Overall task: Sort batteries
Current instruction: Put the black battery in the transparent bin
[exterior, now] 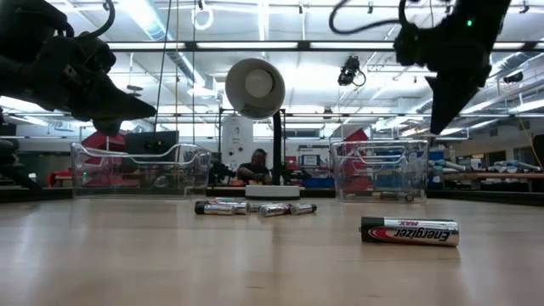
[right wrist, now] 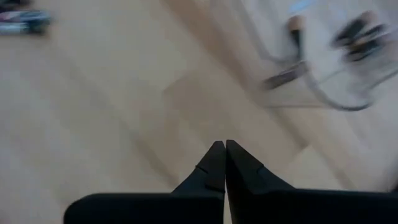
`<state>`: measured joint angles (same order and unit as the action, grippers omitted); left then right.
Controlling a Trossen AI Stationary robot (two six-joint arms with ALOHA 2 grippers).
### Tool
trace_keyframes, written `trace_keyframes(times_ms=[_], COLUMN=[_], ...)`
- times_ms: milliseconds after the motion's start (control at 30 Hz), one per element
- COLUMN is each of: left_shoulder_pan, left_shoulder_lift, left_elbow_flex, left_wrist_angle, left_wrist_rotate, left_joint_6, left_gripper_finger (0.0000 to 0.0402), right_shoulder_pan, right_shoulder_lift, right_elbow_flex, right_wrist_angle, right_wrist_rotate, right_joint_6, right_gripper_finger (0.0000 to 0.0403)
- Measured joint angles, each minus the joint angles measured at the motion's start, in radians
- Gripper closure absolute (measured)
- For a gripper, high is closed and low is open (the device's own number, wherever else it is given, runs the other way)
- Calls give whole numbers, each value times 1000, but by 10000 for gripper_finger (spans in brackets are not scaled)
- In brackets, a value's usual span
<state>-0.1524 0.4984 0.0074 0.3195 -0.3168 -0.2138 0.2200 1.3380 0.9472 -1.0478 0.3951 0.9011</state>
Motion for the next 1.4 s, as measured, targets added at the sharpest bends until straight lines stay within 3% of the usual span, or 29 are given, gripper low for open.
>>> trace_keyframes(times_ms=[200, 267, 533, 633, 767, 900, 1400], left_shoulder_pan=[0, 0, 0, 0, 0, 0, 0], left_shoulder_lift=[0, 0, 0, 0, 0, 0, 0], left_elbow_flex=[0, 0, 0, 0, 0, 0, 0], left_wrist_angle=[0, 0, -1, 0, 3, 3, -3], left_wrist_rotate=[-4, -4, -4, -4, -4, -5, -5], left_joint_6=[0, 0, 0, 0, 2, 5, 6], left_gripper_finger=[400, 400, 400, 400, 400, 400, 400], right_shoulder_pan=[-33, -57, -111, -99, -111, -119, -199], right_shoulder_lift=[1, 1, -14, -81, -171, -185, -147], right_elbow_flex=[-11, -11, -3, 37, 43, -6, -142], right_wrist_angle=[-9, -18, -110, -53, 101, 91, 113], right_wrist_rotate=[186, 203, 208, 199, -33, -101, 98], right_joint_6=[0, -12, -63, -97, -176, -144, -103], right_gripper_finger=[403, 403, 403, 403, 403, 403, 403])
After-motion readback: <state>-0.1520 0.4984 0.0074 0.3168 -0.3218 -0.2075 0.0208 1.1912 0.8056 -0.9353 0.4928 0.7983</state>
